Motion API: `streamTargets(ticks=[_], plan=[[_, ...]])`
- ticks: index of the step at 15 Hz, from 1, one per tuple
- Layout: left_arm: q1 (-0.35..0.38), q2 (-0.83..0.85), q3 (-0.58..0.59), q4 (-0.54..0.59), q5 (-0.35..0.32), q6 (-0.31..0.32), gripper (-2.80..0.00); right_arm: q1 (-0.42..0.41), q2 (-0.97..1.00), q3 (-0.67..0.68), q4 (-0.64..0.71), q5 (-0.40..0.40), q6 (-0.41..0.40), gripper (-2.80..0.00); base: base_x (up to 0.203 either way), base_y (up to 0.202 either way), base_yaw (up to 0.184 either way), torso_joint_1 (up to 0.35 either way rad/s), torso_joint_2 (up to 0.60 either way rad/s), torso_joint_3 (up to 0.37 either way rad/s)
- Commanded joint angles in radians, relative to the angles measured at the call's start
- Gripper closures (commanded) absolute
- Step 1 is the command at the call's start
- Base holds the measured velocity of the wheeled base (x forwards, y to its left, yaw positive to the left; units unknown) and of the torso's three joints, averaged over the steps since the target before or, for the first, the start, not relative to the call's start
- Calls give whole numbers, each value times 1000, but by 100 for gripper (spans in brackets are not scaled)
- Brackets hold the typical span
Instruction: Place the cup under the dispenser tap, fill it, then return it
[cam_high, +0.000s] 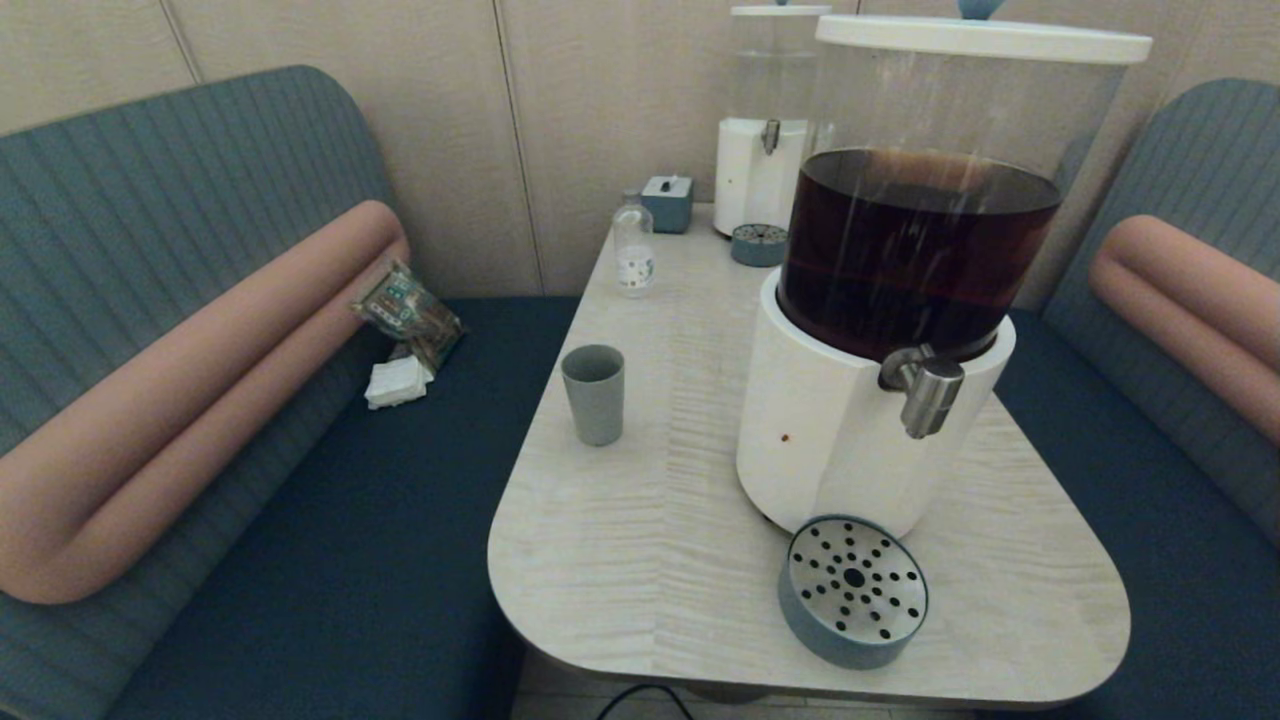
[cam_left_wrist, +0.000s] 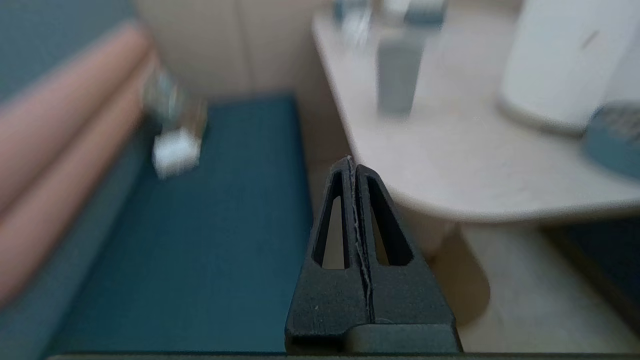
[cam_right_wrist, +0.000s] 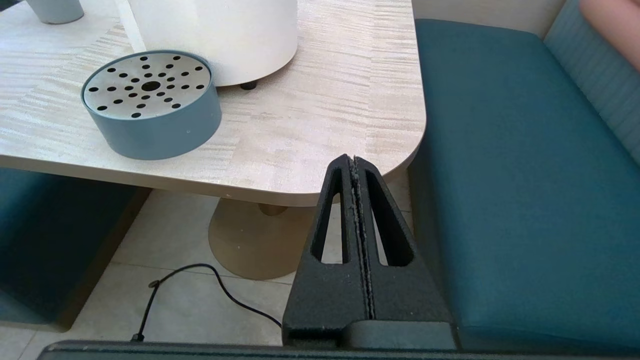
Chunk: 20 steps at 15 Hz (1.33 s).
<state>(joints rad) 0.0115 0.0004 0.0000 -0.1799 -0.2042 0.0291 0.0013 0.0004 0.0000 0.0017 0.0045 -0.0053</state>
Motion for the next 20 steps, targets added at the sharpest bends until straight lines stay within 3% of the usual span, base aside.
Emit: streamTargets(ticks=[1, 4, 5, 7, 12, 20], plan=[[1, 0, -2, 31, 21, 0, 0, 0, 1, 0, 0, 0, -1, 0, 0, 0, 0, 0, 0, 0], [1, 0, -7, 66, 91, -2, 0, 0, 1, 0, 0, 0, -1, 0, 0, 0, 0, 0, 0, 0], [1, 0, -10, 103, 150, -1, 0, 0, 1, 0, 0, 0, -1, 0, 0, 0, 0, 0, 0, 0], [1, 0, -1, 184, 193, 3, 0, 0, 1, 0, 0, 2, -1, 0, 0, 0, 0, 0, 0, 0], [1, 0, -2, 178, 197, -32, 0, 0, 0, 0, 0, 0, -1, 0, 0, 0, 0, 0, 0, 0], [1, 0, 2, 174, 198, -37, 0, 0, 1, 0, 0, 1, -2, 0, 0, 0, 0, 0, 0, 0]])
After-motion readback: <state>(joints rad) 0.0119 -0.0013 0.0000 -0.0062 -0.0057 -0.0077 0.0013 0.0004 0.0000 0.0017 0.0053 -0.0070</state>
